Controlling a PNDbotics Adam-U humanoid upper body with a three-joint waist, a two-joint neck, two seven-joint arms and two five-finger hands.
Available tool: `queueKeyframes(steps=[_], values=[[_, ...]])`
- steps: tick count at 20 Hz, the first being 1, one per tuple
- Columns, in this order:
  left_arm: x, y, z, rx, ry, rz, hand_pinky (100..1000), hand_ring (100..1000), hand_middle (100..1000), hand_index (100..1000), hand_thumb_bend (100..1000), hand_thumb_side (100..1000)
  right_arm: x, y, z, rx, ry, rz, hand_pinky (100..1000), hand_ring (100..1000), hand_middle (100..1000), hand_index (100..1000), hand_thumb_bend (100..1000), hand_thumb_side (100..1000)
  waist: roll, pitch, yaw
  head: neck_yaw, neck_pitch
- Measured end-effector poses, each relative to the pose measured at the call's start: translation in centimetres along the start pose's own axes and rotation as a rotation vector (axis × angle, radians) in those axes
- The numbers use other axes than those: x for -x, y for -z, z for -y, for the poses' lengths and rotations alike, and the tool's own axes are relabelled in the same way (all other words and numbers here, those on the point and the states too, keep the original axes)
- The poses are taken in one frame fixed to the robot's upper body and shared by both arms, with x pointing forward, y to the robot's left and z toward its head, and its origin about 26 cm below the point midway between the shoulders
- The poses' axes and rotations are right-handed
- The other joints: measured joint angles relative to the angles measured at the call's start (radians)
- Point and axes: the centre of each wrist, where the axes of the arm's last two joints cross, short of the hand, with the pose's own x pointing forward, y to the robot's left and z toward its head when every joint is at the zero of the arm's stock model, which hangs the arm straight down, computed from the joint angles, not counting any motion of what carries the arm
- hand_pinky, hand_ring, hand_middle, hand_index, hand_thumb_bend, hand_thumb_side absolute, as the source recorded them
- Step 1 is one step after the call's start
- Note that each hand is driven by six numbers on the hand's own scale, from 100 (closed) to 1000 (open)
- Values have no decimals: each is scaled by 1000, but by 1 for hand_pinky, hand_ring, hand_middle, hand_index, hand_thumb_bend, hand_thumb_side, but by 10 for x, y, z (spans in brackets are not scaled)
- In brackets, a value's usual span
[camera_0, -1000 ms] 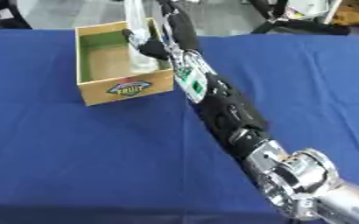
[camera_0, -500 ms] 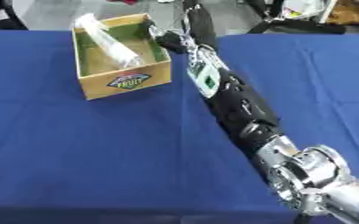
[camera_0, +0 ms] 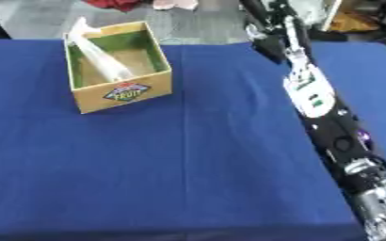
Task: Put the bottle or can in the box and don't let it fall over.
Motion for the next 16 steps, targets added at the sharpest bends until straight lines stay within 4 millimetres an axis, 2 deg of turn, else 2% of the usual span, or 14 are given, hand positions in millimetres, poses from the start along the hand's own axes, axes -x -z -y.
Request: queueKeyframes(steps=[3,6,7,8,10,16], values=[[0,0,-1,-1,5,-1,830,774,863,937,639,845,15,-36,16,16,35,-10,934,907,872,1000,216,564,1,-5,-31,19,0],[0,0,-2,1,9,-1,830,774,863,937,638,845,26,-67,29,29,51,-19,923,899,864,1000,206,568,7,-7,-46,36,0],[0,0,-2,1,9,0,830,774,863,937,667,821,28,-74,32,34,57,-24,919,896,860,1000,204,569,9,-7,-52,42,0],[0,0,-2,3,9,0,830,774,863,937,638,846,31,-80,34,40,65,-30,918,894,858,1000,202,571,12,-7,-56,46,0],[0,0,-1,6,9,1,830,774,863,938,640,850,36,-91,37,54,85,-51,915,892,855,1000,199,575,16,-7,-62,51,0],[1,-1,0,17,8,1,827,774,863,937,659,866,48,-117,34,102,150,-114,910,885,847,1000,192,581,20,-8,-69,60,0]])
